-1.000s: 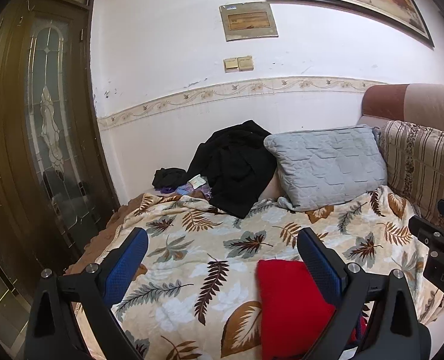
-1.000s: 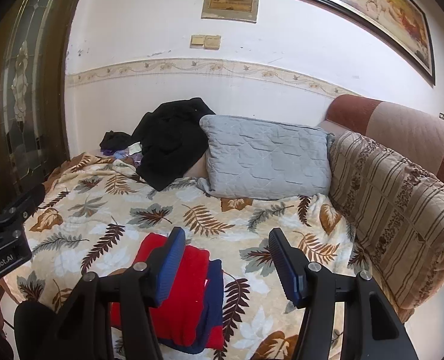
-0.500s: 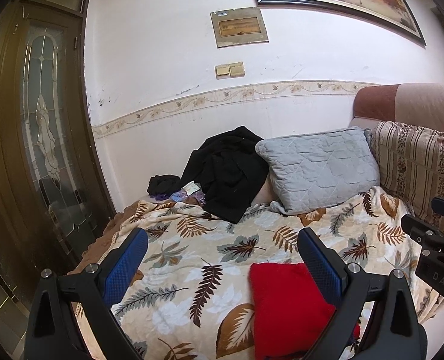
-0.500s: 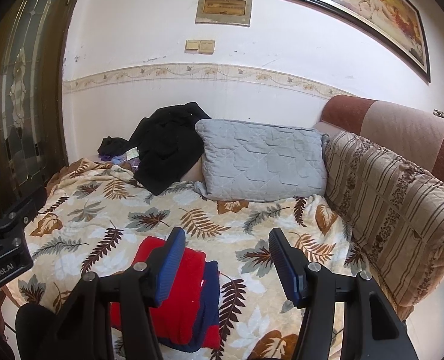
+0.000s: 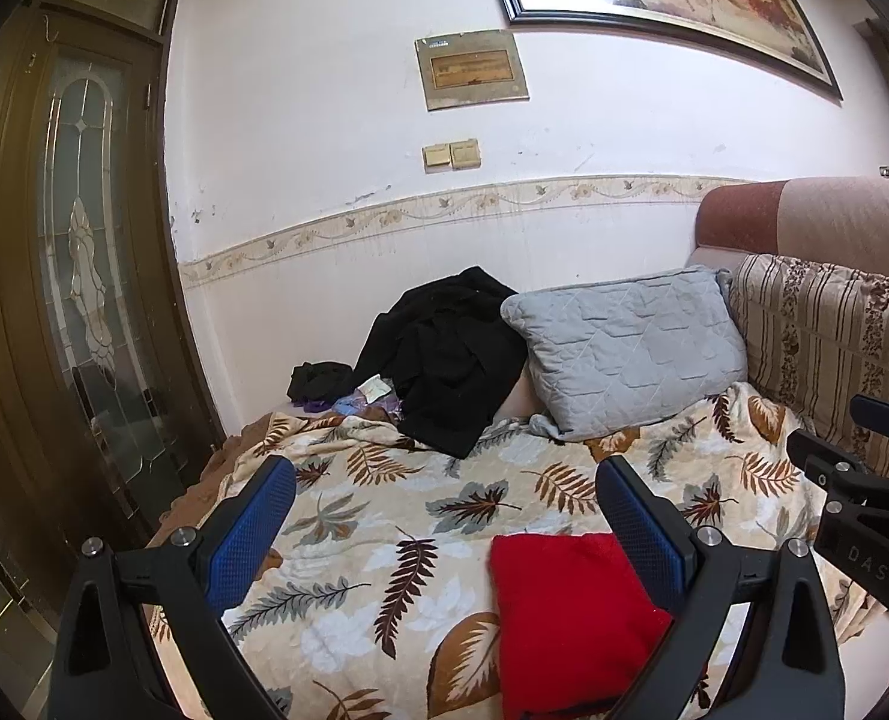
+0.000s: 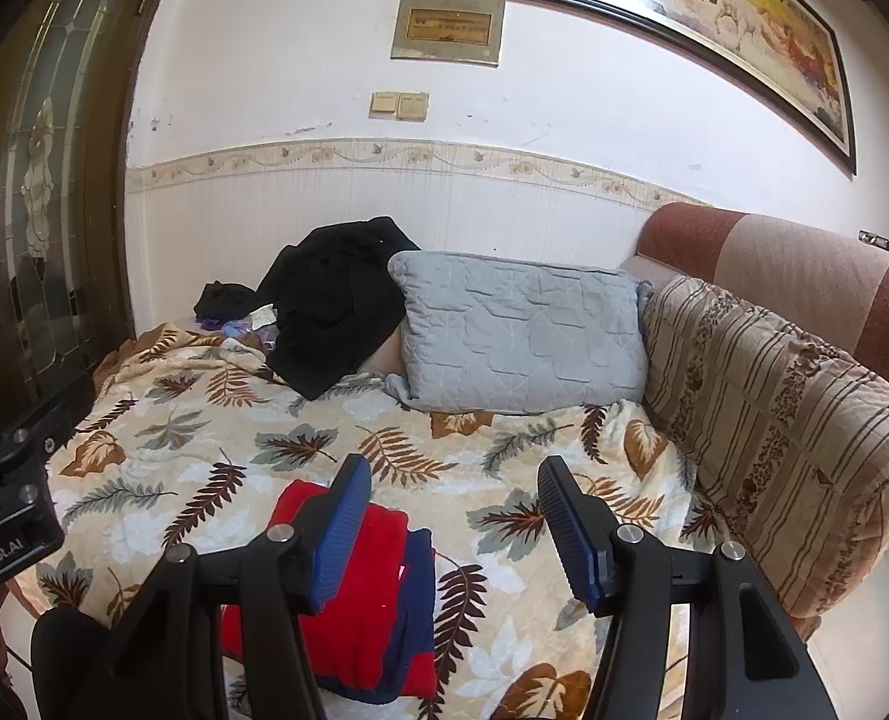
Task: Fold small clothes
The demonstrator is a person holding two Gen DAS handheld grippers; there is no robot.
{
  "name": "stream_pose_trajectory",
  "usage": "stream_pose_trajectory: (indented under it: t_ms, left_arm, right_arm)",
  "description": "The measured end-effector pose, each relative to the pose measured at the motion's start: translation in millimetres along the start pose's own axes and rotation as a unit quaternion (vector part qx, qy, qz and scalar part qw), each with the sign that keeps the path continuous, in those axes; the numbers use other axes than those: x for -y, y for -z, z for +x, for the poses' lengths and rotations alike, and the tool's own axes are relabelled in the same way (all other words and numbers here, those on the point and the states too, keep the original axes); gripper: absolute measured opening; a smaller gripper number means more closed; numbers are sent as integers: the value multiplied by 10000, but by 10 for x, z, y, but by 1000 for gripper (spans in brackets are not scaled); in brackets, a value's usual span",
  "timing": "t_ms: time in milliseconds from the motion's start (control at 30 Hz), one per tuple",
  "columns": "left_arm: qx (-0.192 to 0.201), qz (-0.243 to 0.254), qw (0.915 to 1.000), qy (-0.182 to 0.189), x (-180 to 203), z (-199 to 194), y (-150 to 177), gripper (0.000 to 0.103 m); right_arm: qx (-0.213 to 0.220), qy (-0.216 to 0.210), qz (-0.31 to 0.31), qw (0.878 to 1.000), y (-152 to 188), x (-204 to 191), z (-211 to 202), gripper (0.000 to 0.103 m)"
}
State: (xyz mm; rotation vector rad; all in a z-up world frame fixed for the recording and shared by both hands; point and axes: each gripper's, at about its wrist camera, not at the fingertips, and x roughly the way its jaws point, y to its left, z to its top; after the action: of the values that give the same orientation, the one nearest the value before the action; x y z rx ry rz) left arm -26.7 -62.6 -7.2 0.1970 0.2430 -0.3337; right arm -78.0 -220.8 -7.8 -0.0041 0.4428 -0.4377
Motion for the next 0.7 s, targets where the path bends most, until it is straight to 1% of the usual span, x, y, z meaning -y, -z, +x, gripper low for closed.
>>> stream_pose_trajectory:
  t_ms: [367,533,700]
  left_arm:
    - [132,-11,9999,34,-46,-89,-27,100]
    - [64,-63,9999,46,-79,1,-16,100]
    - [10,-80,9999,150,-98,136,24,100]
  right_arm:
    - [49,23,-27,10000,-28,-6,-79,62]
    - [1,24,-53,10000,-47,-12,-52,63]
    - [-108,-12,-119,9999,-62,-29,114,62]
